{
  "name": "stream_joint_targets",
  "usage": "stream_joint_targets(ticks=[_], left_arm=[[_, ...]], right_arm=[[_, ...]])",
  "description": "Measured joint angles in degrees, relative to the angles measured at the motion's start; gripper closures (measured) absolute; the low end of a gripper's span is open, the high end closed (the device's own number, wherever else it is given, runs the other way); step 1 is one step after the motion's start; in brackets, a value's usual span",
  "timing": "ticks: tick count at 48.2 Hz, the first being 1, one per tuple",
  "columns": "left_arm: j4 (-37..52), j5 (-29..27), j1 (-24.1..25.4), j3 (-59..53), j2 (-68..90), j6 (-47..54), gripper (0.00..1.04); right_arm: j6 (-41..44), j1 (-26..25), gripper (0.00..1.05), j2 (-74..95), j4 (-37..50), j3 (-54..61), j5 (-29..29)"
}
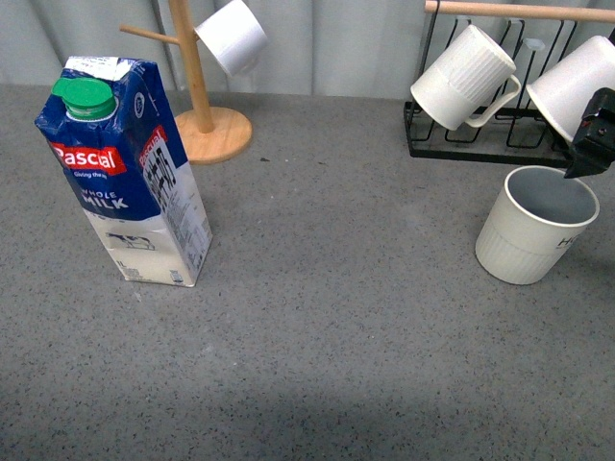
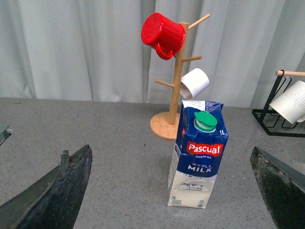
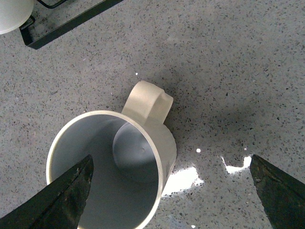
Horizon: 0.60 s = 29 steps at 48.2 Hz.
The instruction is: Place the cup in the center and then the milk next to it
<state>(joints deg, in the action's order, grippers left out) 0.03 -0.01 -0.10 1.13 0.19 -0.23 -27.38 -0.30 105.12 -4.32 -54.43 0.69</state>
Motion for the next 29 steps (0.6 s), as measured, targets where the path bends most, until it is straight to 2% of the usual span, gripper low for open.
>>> stream_joint_targets(ticks=[19,29], left_arm=[[0.00,0.00,0.00,0.00,0.00,0.00,0.06],[0.00,0.00,0.00,0.00,0.00,-0.02,0.06]], right_arm=[[-1.27,0.59,0.09,6.38,-1.90,-4.35,0.48],[-1.14,0.87,0.38,6.45,-1.79,-4.48,0.28]])
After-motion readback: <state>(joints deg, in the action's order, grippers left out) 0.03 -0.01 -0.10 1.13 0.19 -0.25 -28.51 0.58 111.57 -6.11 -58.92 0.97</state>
